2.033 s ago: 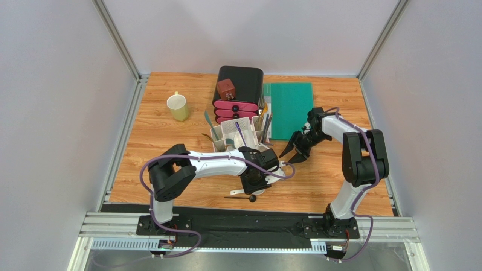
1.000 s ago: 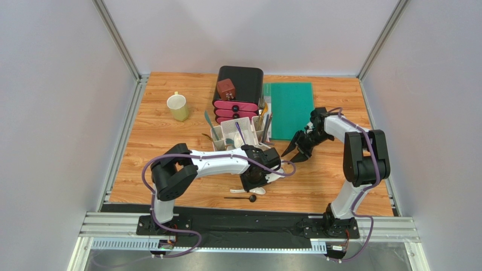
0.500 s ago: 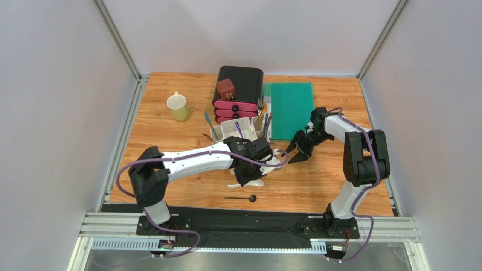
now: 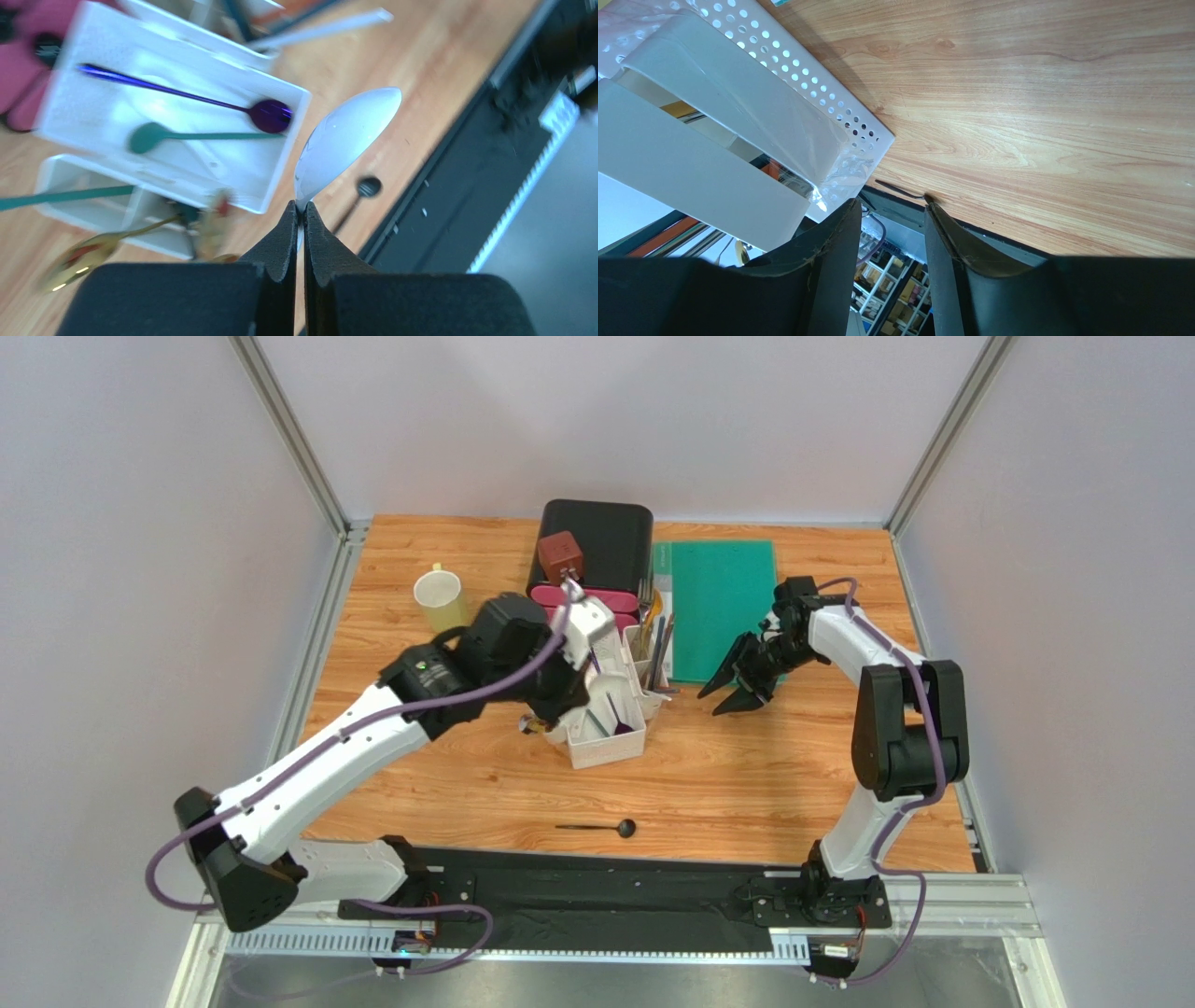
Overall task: Sort the eating utensils into containers
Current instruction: Pick up the spoon from the center of the board, then place the spoon in the storage box.
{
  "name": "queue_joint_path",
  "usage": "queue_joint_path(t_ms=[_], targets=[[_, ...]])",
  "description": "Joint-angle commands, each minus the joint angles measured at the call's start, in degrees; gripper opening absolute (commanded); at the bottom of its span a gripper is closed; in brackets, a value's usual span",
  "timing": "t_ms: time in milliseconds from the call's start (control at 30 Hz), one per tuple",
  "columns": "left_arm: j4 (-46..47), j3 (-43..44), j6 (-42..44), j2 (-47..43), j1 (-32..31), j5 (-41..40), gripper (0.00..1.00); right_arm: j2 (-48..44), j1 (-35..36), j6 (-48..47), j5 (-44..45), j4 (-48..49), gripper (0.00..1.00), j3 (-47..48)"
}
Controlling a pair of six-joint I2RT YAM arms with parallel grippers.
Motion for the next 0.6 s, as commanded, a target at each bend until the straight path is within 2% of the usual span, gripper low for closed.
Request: queue_joint_path(t_ms=[0,167,367,567], targets=[[10.24,-2.27,-6.87,-4.61,9.02,-2.18,0.00,-3.10,-0.43,1.90,1.06,0.04,0.43,1.61],[15.62,-1.94,-8.21,-2.26,15.97,1.06,0.00,-2.48,-0.78,1.98,0.45,0.56,0.43,-0.05],[18.43,0.09,-8.91,3.81,17.21,4.50,0.00,-1.87,-0.78,2.25,-0.16,1.44,0.43,-1.11],[20.81,-0.61,-9.62,2.85,17.74,5.99,0.00,-1.43,-0.95,2.42,-0.34,1.27,0.43,-1.03]])
